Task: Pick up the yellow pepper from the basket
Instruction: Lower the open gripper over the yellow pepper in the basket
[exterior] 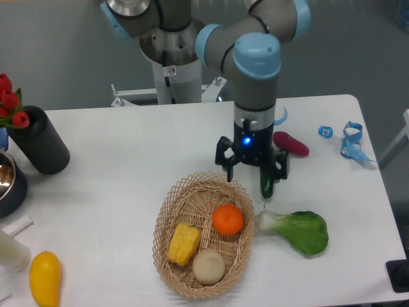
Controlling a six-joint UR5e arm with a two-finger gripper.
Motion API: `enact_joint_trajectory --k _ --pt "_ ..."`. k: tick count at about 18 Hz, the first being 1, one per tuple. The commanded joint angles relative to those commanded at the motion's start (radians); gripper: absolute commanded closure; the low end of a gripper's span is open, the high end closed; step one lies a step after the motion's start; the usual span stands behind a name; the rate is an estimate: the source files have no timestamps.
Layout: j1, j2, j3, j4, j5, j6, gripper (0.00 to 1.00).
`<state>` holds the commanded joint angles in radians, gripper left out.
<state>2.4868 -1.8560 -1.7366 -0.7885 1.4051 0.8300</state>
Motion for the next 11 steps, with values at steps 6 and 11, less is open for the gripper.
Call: enact_joint_trajectory --k 6,11 --pt "-0.092 -0.086 0.035 0.002 0.003 -0.035 0.0" --pt "-0.134 -0.14 0.048 0.002 0.006 -0.043 0.0"
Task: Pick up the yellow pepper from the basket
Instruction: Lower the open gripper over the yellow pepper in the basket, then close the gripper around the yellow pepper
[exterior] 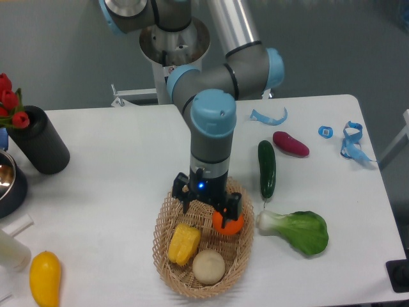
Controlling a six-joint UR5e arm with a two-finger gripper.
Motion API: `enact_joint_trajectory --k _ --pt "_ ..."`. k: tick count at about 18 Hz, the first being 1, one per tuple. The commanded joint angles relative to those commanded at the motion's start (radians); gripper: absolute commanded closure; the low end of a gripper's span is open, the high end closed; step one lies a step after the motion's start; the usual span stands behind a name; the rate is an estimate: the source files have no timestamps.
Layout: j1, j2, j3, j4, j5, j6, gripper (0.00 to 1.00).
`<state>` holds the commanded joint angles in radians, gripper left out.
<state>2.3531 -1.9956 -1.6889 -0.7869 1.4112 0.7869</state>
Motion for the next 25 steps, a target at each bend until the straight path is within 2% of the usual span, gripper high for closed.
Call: enact_joint_trajectory --k 8,21,22,23,25 --pt "-0.037 -0.063 0.002 0.023 0.038 -0.008 0.0" --pt "-0.049 -0.094 0.011 0.029 0.046 -0.009 0.0" --pt "-0.049 -0.094 0.012 0.029 0.055 -0.009 0.05" --pt "-0.049 -0.094 0.014 0.029 0.067 -0.009 0.28" --pt "-0.049 -0.092 0.014 0.029 0.077 -0.009 0.56"
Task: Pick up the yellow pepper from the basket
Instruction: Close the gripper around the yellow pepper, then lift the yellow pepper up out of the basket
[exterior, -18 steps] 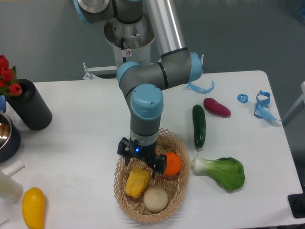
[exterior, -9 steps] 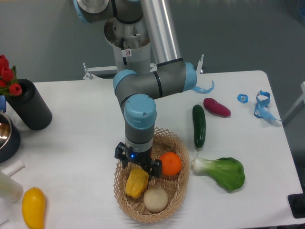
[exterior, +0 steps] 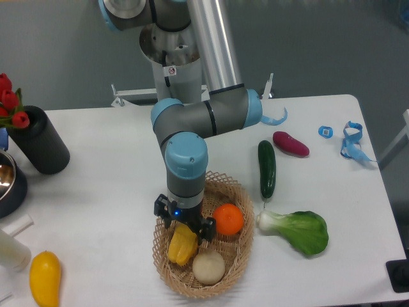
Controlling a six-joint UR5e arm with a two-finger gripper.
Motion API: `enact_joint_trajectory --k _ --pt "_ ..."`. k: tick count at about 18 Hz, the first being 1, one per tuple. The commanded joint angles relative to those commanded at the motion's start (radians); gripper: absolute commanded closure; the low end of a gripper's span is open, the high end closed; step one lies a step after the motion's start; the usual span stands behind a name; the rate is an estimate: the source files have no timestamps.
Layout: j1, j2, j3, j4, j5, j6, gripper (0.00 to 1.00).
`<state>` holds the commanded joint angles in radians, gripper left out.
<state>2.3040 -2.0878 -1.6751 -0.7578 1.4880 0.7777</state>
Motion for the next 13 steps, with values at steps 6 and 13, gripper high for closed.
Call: enact_joint_trajectory --k 6,13 --pt "0.002 0.015 0.011 0.0 0.0 0.003 0.83" --pt "0.058 0.133 0.07 0.0 -0.087 0.003 0.82"
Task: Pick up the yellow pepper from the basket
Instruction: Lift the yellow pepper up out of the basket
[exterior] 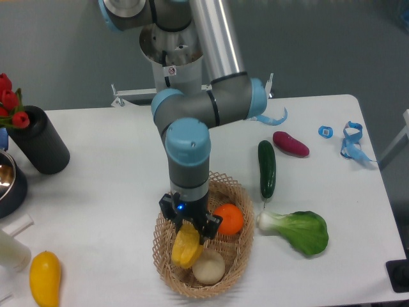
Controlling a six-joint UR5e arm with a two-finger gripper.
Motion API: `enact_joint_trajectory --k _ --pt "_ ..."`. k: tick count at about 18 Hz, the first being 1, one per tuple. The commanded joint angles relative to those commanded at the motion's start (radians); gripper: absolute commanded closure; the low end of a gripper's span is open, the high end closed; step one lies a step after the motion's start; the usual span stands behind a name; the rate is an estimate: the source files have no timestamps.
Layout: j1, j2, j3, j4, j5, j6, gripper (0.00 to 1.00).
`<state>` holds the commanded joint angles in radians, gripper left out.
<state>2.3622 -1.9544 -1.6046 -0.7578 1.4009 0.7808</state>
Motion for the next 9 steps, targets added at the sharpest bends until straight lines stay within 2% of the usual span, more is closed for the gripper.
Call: enact_joint_trajectory --k 5,9 --pt "0.1 0.055 0.035 0.006 -0.199 -0.005 0.82" --pt "0.137 0.058 0.058 0.006 -0.26 0.0 0.82"
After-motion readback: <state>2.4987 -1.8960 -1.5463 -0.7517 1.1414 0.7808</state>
